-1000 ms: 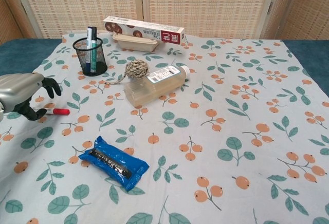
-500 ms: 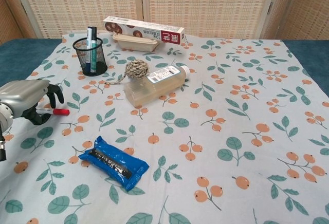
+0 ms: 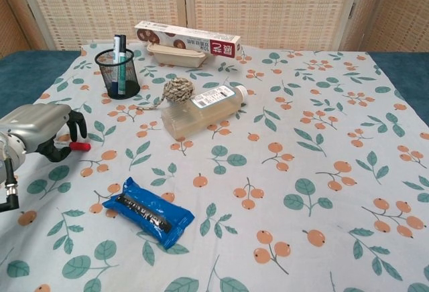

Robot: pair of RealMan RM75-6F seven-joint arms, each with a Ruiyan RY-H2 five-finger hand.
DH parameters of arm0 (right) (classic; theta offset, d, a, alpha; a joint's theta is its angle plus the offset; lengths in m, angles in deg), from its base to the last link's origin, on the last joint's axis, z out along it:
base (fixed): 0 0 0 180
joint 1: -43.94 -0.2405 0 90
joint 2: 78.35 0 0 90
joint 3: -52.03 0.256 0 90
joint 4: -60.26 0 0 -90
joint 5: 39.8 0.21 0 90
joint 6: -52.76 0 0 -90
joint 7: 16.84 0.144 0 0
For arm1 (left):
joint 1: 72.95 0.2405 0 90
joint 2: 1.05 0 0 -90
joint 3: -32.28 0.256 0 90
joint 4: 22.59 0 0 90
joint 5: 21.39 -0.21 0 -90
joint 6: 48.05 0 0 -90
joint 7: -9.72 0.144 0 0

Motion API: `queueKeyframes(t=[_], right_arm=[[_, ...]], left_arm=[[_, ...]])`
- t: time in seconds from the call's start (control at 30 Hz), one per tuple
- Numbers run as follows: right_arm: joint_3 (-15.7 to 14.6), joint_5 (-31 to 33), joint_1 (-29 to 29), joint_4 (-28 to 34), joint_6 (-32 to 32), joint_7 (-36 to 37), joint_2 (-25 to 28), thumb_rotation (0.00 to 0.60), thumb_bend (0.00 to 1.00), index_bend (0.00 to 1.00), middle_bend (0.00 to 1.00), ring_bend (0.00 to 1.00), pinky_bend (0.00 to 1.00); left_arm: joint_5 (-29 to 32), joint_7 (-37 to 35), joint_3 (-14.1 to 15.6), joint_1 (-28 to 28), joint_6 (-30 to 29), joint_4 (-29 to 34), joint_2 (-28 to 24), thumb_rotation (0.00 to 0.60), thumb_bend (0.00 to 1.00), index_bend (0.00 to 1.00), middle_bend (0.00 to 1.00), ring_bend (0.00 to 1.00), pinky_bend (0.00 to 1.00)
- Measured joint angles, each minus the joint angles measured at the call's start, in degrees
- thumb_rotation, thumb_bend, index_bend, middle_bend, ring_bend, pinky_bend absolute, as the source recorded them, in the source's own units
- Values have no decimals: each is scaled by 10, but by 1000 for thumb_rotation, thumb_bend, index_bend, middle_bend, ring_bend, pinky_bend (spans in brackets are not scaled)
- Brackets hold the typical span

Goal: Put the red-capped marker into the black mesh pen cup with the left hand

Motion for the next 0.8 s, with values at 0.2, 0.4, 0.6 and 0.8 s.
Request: queueKeyframes(t=[0.2,0.4,0.6,0.8], right_arm=[[0,1,0,-1,1,-1,-1,600,0,229,83,43,0],[0,1,-1,1,2,-4,-1,600,0,230,83,43,0],[0,2,-1,0,2,-4,-1,600,0,230,83,43,0],[0,3,-1,1,4,-6,-2,600,0,230,83,43,0]], left_arm=[[-2,-4,0,-2,-1,-14,7,600,398,444,412,132,182],[-7,-6,2,-1,-5,-22,11,600,398,468,466,161,188],[-9,-10,3,1,-7,-30,15,600,398,481,470,162,191],[-7,-7,5,3,-4,-32,17,600,398,478,440,158,190]])
